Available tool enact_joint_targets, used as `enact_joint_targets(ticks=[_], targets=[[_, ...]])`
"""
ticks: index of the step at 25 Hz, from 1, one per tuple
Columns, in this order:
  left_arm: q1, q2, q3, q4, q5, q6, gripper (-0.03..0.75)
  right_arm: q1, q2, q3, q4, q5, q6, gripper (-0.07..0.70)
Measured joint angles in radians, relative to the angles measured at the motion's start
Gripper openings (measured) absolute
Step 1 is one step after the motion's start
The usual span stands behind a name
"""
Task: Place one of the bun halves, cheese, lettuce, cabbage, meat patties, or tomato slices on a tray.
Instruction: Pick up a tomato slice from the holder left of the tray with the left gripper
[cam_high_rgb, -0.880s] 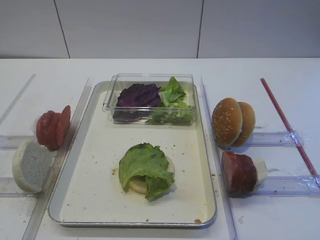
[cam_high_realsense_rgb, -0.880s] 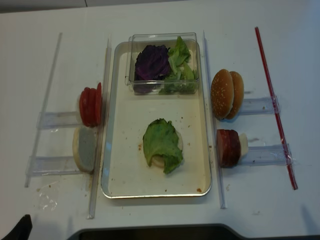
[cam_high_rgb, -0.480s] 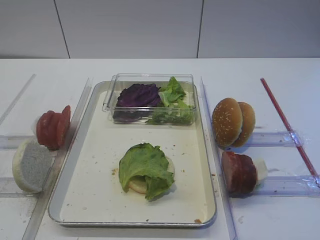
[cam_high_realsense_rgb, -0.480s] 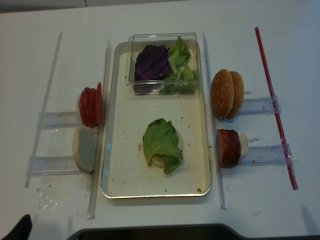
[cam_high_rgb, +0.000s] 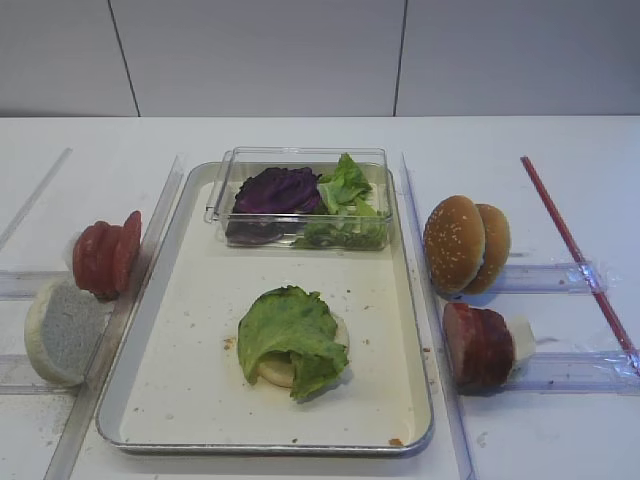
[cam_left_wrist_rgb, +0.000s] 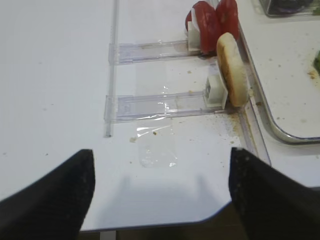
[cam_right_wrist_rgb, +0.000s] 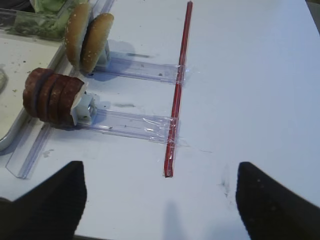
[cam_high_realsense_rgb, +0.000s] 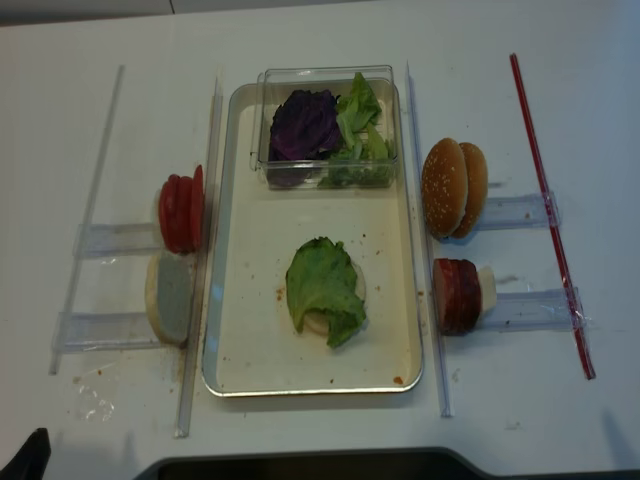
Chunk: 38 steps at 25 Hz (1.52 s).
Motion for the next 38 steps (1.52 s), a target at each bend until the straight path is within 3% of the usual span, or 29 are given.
enact_joint_targets(ticks=[28, 38], targets=[[0.000, 0.000, -0.002, -0.014, -0.009, 0.006, 0.508, 0.000, 0.000, 0.000, 0.000, 0.002, 0.000, 0.616], [0.000, 0.031, -0.094, -0.015, -0.021, 0.015, 0.508, 0.000, 0.000, 0.000, 0.000, 0.002, 0.000, 0.616]])
